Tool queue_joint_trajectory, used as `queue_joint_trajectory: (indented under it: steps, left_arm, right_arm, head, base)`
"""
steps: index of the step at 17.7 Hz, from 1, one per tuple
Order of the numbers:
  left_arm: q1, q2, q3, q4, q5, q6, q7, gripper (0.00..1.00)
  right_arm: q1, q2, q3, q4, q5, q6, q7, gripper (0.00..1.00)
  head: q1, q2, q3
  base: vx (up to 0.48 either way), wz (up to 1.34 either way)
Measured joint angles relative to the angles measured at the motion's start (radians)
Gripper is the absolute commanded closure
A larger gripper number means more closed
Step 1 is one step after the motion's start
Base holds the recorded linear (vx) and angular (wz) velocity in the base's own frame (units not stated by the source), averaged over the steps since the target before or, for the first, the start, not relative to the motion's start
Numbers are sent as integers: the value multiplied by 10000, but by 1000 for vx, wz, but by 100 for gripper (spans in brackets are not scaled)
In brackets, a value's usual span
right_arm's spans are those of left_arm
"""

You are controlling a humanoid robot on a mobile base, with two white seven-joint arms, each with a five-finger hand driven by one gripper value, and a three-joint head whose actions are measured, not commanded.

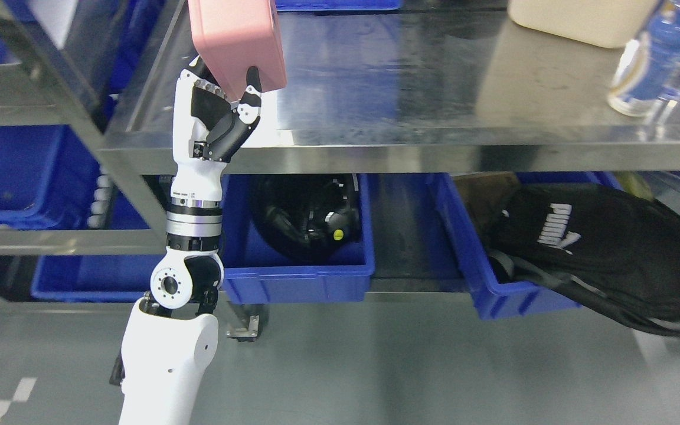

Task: Place storage box into left shelf container
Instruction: 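Hold the pink box aloft in the left hand while turning toward the shelving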

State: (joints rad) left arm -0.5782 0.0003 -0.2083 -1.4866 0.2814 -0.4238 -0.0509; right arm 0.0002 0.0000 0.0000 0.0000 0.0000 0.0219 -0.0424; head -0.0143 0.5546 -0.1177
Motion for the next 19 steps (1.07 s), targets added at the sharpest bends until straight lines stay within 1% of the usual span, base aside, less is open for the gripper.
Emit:
queue_joint_trajectory:
  steps: [7,11,17,19]
  left_arm:
    - [736,-2,-251,-594,18,-344,-102,98]
    - [943,-2,-297,-764,17,-405,-102,98]
    - [1424,-3,-124,-921,14,-415,-92,97]
    - [1547,-4,-82,-956,12,-414,-92,97]
  right_arm:
    - [-4,0,0,0,0,0,-8,0]
    - [-5,0,0,0,0,0,-10,0]
    - [-4,0,0,0,0,0,-4,0]
    - [-5,0,0,0,0,0,-1,0]
  head:
    - [0,4,0]
    - [0,7,0]
    - [0,10,0]
    - [0,9,0]
  base:
    - [147,1144]
    - [204,1486]
    - [289,1310]
    - [324,742]
